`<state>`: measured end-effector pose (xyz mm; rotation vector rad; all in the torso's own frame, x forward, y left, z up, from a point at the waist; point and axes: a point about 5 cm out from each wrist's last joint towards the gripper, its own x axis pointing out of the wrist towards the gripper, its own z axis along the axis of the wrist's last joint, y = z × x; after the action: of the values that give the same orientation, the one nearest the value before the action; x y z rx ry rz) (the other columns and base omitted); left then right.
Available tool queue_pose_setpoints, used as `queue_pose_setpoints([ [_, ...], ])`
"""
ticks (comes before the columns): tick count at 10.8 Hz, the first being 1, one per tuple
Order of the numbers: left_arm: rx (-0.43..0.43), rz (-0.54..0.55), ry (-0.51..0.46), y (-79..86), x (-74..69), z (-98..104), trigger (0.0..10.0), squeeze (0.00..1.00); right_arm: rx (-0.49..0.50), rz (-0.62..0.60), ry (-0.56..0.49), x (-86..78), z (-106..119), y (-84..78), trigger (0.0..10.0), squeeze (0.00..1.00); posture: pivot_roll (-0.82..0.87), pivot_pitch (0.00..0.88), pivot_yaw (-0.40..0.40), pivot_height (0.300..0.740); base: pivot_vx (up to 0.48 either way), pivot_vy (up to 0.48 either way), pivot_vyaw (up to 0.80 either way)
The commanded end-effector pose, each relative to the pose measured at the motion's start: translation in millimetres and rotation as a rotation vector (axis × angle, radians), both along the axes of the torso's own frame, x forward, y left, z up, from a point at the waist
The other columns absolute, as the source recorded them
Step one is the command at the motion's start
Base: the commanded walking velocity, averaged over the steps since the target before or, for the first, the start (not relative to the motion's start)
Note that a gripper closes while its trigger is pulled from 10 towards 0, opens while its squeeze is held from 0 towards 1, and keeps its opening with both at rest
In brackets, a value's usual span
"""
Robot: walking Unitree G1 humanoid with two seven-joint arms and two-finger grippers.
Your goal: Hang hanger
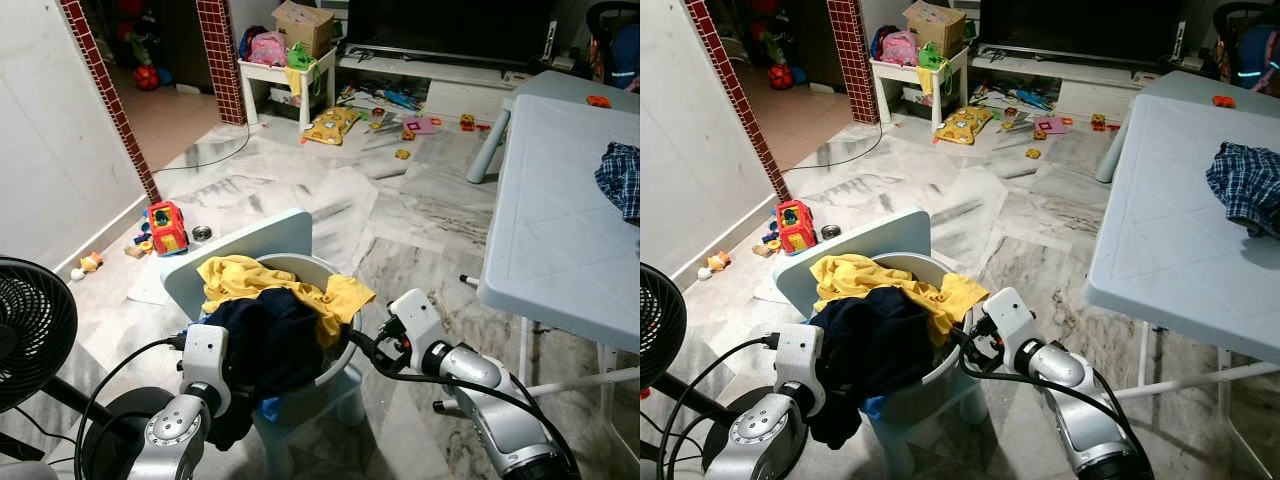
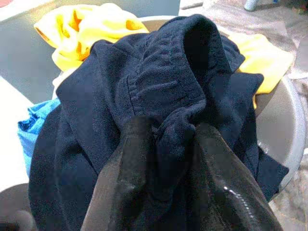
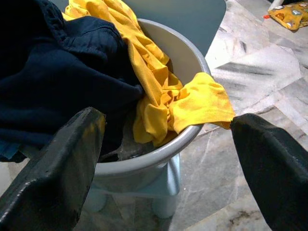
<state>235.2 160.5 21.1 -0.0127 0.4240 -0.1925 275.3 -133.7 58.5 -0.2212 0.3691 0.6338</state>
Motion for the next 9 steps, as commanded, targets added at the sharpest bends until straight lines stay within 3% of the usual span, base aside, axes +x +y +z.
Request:
queue_pose_setpoints([
  [1, 0.038, -0.006, -0.019, 3.1, -0.8, 4, 10.0, 1.00, 0.000, 0.015, -0.013, 1.1, 5, 1.2, 10.0, 0.00, -0.15, 0.000, 0.011, 0.740, 0.000, 0.000, 0.00],
  [9, 0.226, -0.211, 0.029, 7.7, -23.9, 6, 10.0, 1.00, 0.013, 0.021, -0.009, 1.9, 5, 4.9, 10.0, 0.00, -0.14, 0.000, 0.021, 0.740, 0.000, 0.000, 0.00],
])
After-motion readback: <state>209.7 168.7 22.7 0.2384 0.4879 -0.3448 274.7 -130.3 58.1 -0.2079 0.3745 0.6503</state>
